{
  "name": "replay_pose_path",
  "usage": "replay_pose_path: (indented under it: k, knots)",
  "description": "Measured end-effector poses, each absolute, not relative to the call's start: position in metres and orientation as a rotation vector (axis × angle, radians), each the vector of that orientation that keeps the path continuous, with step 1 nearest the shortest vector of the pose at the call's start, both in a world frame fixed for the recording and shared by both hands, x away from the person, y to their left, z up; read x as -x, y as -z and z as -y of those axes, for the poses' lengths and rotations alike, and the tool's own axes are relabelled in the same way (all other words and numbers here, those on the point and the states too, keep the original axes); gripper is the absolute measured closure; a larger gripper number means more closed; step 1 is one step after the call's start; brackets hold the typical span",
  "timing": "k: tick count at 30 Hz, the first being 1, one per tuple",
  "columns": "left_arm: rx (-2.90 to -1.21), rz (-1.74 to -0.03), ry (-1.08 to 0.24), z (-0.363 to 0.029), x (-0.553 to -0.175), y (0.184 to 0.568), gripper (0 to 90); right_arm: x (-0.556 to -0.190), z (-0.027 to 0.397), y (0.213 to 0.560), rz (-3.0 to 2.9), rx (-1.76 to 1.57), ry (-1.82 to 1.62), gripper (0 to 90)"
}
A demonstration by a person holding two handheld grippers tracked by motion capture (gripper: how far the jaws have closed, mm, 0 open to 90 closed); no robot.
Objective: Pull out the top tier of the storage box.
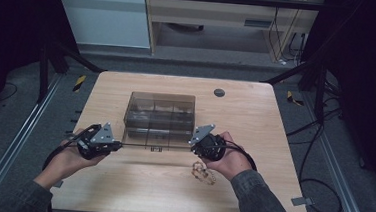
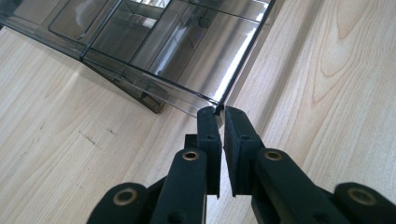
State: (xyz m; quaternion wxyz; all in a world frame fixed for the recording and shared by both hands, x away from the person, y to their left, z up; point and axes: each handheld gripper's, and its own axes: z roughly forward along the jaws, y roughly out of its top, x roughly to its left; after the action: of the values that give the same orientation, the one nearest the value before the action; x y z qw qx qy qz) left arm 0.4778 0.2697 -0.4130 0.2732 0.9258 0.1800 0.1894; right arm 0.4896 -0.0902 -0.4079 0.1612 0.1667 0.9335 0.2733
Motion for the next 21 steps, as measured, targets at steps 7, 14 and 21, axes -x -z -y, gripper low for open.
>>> replay_pose_path:
  k: [7,14,21]
  knots:
    - [-2.495,-0.480,-0.511,-0.2705,-0.4756,0.4133,84.9,-0.4867,0.0897,0.4089,-2.669,-0.475,-0.786,87.7]
    - [-2.498,-0.480,-0.511,-0.2715,-0.4742,0.4133,84.9,-0.4839,0.0879,0.4096,-2.675,-0.468,-0.777,87.8]
    - [-2.499,-0.473,-0.508,-0.2709,-0.4709,0.4145,85.1,-0.4818,0.0884,0.4103,-2.676,-0.465,-0.778,87.8]
